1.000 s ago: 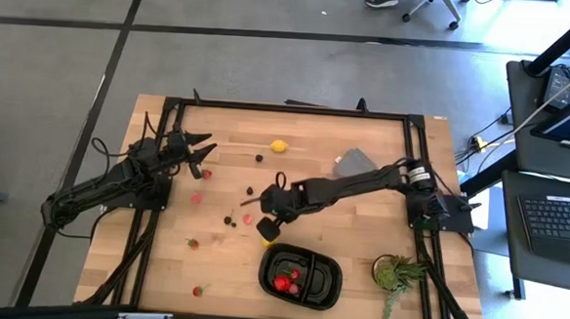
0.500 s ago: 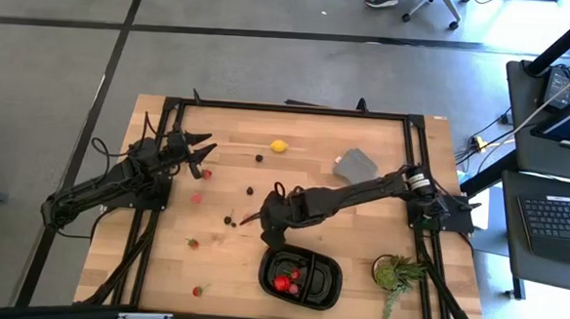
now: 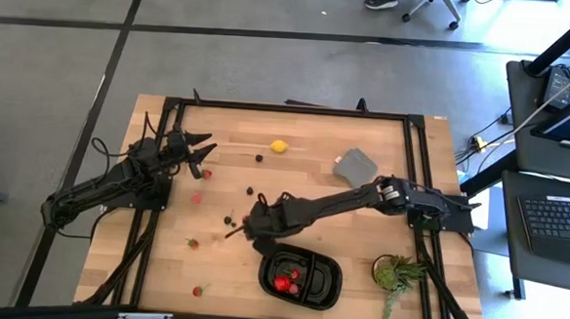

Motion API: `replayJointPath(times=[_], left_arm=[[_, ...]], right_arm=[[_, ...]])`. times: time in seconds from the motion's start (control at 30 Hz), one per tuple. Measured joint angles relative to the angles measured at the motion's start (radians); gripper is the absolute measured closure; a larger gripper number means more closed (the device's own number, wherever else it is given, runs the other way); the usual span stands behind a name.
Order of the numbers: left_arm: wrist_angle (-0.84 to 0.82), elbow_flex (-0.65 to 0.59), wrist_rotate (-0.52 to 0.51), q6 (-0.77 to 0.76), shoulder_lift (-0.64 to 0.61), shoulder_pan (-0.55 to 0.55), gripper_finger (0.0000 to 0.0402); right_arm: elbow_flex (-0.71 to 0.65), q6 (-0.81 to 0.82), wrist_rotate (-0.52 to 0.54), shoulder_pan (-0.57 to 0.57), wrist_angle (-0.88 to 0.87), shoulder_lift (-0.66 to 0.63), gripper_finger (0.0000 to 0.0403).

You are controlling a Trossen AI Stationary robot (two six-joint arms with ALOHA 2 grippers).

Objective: Pick and placing Produce into tupperware
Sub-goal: Put the lemon into the black bin

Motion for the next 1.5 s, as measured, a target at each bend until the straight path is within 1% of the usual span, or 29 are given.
replayJointPath(times=[0.23, 0.33, 0.4, 0.43, 0.5, 0.53, 0.6, 0.7, 0.83, 0.97, 1.1, 1.5], left_arm=[[0.0, 0.0, 0.0, 0.0, 0.0, 0.0, 0.0237], [0.0, 0.0, 0.0, 0.0, 0.0, 0.0, 0.0237], [0.0, 0.0, 0.0, 0.0, 0.0, 0.0, 0.0237], [0.0, 0.0, 0.0, 0.0, 0.0, 0.0, 0.0237], [0.0, 0.0, 0.0, 0.0, 0.0, 0.0, 0.0237], [0.0, 0.0, 0.0, 0.0, 0.0, 0.0, 0.0237], [0.0, 0.0, 0.0, 0.0, 0.0, 0.0, 0.0237], [0.0, 0.0, 0.0, 0.0, 0.0, 0.0, 0.0237], [-0.001, 0.0, 0.0, 0.0, 0.0, 0.0, 0.0237], [0.0, 0.0, 0.0, 0.0, 0.0, 0.0, 0.0237], [0.0, 0.0, 0.001, 0.0, 0.0, 0.0, 0.0237], [-0.001, 0.0, 0.0, 0.0, 0.0, 0.0, 0.0237]], right_arm=[[0.006, 0.167, -0.003, 0.001, 0.012, -0.004, 0.0028], [0.006, 0.298, -0.011, 0.001, 0.039, -0.006, 0.0028], [0.006, 0.38, -0.042, 0.001, 0.066, -0.006, 0.0028], [0.006, 0.395, -0.067, 0.0, 0.082, -0.006, 0.0028], [0.006, 0.371, -0.136, 0.0, 0.102, -0.006, 0.0028], [0.005, 0.362, -0.147, 0.0, 0.117, -0.006, 0.0028], [0.005, 0.41, -0.15, 0.001, 0.149, -0.006, 0.0028], [0.005, 0.514, -0.132, 0.002, 0.128, -0.008, 0.0028], [0.005, 0.608, -0.09, 0.002, 0.062, -0.008, 0.0028], [0.005, 0.686, -0.087, 0.004, 0.01, 0.006, 0.0028], [0.005, 0.713, -0.101, 0.008, -0.002, 0.02, 0.0028], [0.0, 0.714, -0.105, 0.014, 0.0, 0.024, 0.0028]])
